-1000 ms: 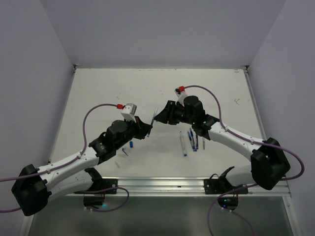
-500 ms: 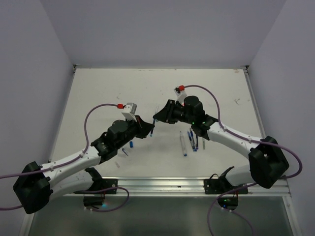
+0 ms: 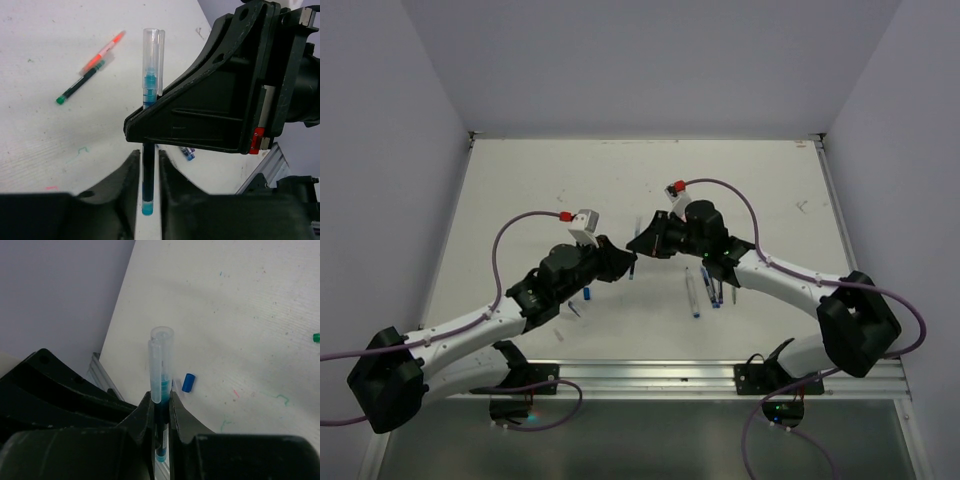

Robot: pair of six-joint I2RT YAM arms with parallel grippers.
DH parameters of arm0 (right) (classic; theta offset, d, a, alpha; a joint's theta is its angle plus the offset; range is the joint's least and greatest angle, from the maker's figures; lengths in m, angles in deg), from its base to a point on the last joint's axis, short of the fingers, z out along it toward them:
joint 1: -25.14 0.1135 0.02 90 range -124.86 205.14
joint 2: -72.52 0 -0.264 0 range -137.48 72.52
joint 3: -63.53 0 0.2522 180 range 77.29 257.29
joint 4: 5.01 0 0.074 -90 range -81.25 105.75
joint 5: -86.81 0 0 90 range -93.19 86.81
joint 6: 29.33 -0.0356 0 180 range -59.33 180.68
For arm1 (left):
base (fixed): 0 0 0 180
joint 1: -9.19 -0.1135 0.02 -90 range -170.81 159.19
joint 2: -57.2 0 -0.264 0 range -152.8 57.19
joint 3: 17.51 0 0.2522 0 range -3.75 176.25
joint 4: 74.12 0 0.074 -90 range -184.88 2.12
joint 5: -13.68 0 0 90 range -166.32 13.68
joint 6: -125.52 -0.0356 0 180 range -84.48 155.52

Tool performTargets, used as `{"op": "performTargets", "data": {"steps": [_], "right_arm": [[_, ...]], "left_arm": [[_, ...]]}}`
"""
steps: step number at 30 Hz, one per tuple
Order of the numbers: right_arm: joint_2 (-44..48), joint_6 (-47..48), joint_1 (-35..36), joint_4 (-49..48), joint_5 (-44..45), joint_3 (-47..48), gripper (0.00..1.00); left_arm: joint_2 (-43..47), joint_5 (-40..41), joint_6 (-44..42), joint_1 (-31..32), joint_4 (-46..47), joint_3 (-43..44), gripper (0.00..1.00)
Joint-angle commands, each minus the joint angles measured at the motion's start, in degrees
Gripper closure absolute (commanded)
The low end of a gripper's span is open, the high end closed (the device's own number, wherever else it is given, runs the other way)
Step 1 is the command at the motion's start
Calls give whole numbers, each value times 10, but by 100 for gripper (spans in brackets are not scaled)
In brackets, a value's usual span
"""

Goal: Open the pen caps

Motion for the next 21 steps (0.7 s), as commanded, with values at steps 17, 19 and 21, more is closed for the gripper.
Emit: {"op": "performTargets", "data": {"steps": [17, 19, 21], "right_arm": [[171, 222, 4, 118, -236, -84, 100], [182, 221, 4, 112, -256, -92, 100], [189, 214, 4, 99, -264, -98, 100]], "left_arm": [[65, -223, -67, -46, 109, 1, 44], [56, -255, -67, -46, 137, -1, 45], [46, -276, -63, -46, 163, -7, 45]]}}
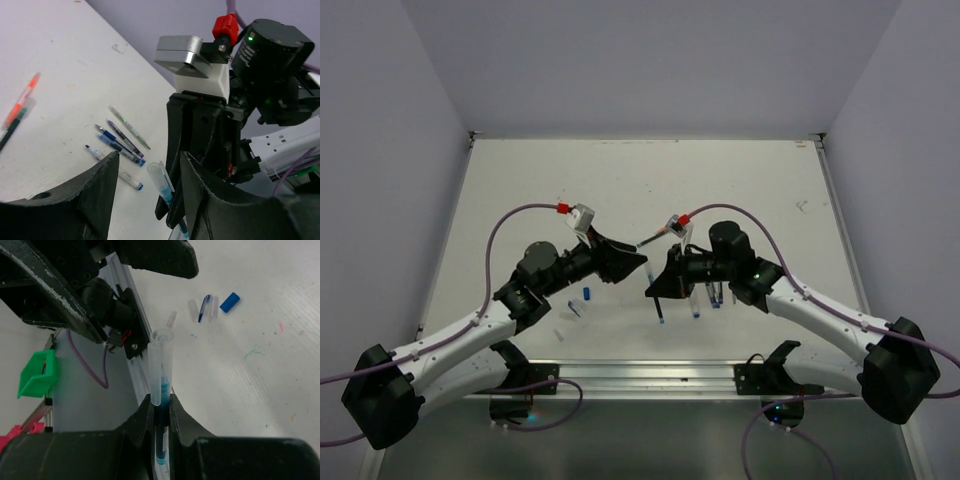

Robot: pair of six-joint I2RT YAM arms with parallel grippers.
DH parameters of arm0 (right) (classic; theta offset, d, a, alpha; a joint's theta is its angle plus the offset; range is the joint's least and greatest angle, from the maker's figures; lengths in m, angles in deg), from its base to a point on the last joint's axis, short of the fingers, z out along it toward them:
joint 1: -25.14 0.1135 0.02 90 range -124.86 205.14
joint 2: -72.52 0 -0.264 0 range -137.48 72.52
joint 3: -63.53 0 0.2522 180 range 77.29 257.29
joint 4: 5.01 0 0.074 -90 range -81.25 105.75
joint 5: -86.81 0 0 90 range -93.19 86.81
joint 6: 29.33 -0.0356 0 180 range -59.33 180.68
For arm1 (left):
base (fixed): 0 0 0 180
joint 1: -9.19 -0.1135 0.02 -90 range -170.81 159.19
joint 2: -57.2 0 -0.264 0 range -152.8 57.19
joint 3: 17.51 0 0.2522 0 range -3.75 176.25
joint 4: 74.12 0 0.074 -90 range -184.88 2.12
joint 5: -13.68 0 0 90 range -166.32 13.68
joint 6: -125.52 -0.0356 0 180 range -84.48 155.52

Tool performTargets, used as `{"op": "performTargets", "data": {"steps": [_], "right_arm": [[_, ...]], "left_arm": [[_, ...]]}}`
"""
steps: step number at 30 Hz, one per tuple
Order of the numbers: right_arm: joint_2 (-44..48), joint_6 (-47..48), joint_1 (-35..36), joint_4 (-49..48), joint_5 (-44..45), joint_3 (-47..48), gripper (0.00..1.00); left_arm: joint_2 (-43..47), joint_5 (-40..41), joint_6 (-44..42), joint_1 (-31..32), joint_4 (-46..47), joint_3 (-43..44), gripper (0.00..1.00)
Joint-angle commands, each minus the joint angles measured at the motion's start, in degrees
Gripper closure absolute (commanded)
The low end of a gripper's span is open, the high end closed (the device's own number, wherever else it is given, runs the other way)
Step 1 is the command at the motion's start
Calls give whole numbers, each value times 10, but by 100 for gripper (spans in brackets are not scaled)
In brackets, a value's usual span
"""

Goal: Open the pen caps

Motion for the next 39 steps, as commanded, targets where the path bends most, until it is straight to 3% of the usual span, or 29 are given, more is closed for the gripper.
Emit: {"op": "performTargets", "data": {"steps": [1, 20, 23, 24, 25, 28, 32, 39], "right_arm": [[21, 3, 1, -46, -69, -10, 100], [-4, -53, 1, -141, -93, -9, 100], [-5, -56, 1, -141, -93, -9, 100], [-6, -54, 1, -136, -91, -10, 100], [-6, -50, 0, -132, -84, -10, 100], [-7, -36, 1, -106, -63, -11, 100], [-13, 9, 8, -16, 40, 0, 100], [-42, 37, 50, 68, 200, 18, 100]], "left_arm": [[-14, -105, -1, -3, 118, -17, 46], [-46, -173, 60, -3, 222, -58, 62], [-51, -176, 62, -3, 225, -56, 73], [-50, -171, 62, -3, 215, -54, 90], [-53, -165, 63, -3, 206, -50, 99], [-60, -113, 70, -3, 136, -25, 100], [-76, 16, 102, -3, -6, 32, 100], [-118, 213, 157, 0, -95, 90, 100]]}}
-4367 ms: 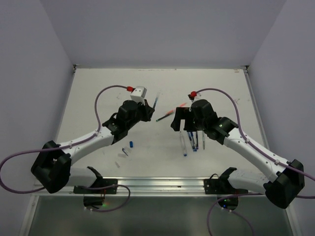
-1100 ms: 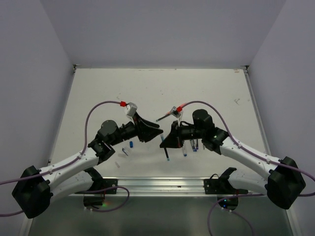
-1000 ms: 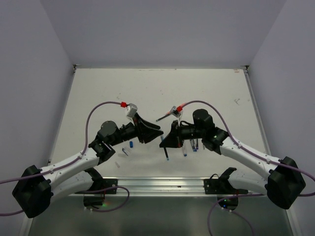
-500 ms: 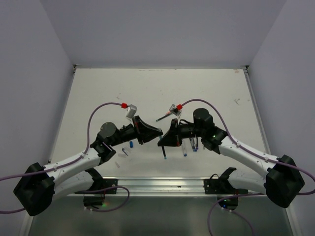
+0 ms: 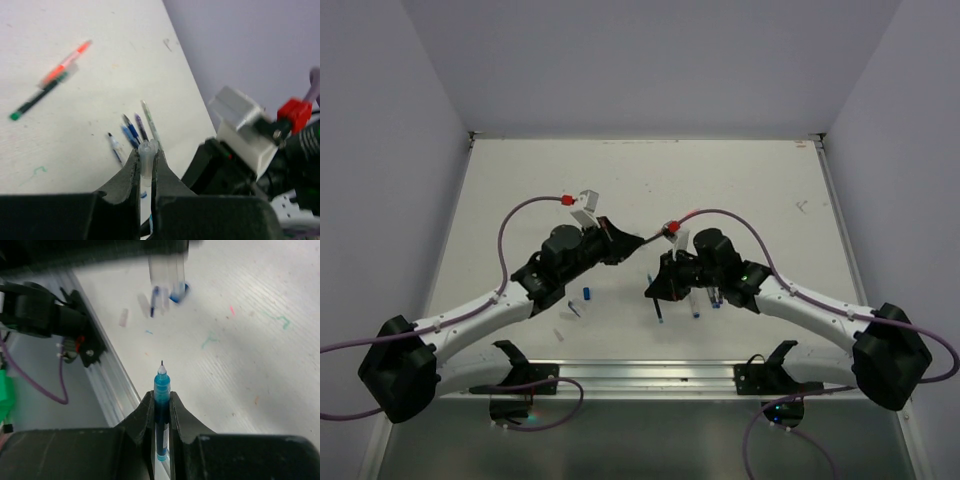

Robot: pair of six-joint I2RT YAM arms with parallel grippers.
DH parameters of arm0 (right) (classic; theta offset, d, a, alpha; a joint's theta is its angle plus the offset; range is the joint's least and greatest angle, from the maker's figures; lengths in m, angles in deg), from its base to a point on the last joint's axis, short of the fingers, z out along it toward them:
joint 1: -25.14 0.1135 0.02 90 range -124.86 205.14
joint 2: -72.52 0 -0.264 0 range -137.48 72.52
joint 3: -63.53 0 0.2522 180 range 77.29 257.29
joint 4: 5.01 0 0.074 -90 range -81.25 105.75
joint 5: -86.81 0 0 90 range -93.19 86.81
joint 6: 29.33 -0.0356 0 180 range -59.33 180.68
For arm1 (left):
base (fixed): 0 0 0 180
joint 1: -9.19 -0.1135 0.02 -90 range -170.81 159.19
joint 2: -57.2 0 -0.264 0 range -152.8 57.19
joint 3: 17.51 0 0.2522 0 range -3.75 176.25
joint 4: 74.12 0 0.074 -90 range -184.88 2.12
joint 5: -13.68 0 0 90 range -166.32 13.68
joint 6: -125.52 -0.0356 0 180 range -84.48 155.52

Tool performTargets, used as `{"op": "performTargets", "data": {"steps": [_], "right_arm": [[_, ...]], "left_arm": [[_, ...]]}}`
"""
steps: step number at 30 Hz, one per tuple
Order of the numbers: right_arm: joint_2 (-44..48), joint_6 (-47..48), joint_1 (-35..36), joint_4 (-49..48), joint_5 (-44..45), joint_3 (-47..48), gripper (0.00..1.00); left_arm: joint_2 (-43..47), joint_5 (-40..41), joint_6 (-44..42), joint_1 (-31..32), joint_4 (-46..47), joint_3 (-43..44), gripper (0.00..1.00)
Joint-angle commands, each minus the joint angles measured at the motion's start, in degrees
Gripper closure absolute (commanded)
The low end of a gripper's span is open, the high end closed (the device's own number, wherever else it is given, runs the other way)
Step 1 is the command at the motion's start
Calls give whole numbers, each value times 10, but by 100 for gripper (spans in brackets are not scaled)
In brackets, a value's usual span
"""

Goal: Open the pen caps

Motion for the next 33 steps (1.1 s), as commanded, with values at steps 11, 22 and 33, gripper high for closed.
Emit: {"op": "performTargets", "data": {"steps": [11, 22, 33], "right_arm": [[-119, 8, 34, 204, 294, 82, 100], [-222, -5, 19, 242, 381, 126, 100], [-246, 1, 11, 263, 420, 144, 95]], "left_arm": [[-36, 168, -31, -6, -113, 68, 100], [23, 139, -49, -6, -124, -83, 100], [-40, 167, -27, -5, -164, -103, 100]]}}
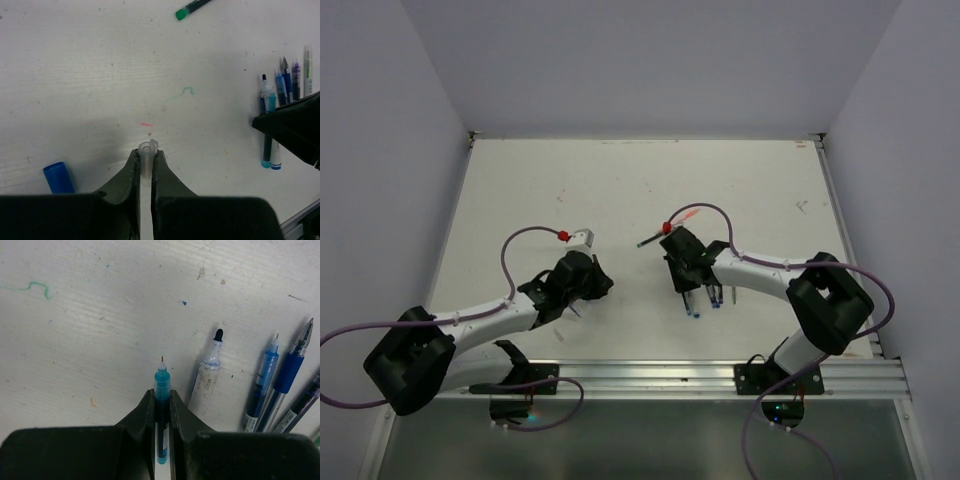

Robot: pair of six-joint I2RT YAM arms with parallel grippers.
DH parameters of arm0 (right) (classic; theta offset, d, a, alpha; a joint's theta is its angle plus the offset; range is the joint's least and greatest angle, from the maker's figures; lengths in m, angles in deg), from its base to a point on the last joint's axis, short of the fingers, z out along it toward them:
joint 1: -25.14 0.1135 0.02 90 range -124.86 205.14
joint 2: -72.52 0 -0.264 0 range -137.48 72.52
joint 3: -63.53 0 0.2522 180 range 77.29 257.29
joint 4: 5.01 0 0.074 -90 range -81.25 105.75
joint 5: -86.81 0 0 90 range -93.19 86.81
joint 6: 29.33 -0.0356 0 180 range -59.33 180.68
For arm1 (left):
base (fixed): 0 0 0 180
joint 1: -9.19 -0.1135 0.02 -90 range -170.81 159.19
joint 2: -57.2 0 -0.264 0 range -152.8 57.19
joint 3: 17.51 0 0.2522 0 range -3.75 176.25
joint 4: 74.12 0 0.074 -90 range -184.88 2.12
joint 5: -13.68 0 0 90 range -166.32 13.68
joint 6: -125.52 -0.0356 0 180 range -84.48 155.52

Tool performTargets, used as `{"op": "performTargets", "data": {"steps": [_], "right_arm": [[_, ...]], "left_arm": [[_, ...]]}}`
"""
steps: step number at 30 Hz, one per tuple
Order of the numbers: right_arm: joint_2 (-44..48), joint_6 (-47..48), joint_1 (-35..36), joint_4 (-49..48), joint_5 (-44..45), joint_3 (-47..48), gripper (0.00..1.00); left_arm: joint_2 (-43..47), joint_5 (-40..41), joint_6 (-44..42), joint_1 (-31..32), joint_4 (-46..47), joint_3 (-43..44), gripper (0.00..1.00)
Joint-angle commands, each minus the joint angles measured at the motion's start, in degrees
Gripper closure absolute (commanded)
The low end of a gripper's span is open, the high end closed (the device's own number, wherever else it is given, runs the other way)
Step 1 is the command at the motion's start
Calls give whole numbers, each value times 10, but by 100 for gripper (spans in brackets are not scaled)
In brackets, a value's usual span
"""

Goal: Open the pen caps

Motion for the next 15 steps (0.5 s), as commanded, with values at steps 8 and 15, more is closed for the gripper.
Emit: {"op": "performTargets", "data": {"steps": [8, 15], "right_arm": [[-6, 3, -5, 9, 29, 12, 78], [9, 6, -4, 3, 22, 7, 59]], "left_arm": [[-20, 58, 25, -1, -66, -20, 100], [-4, 86, 39, -1, -99, -29, 99]]}}
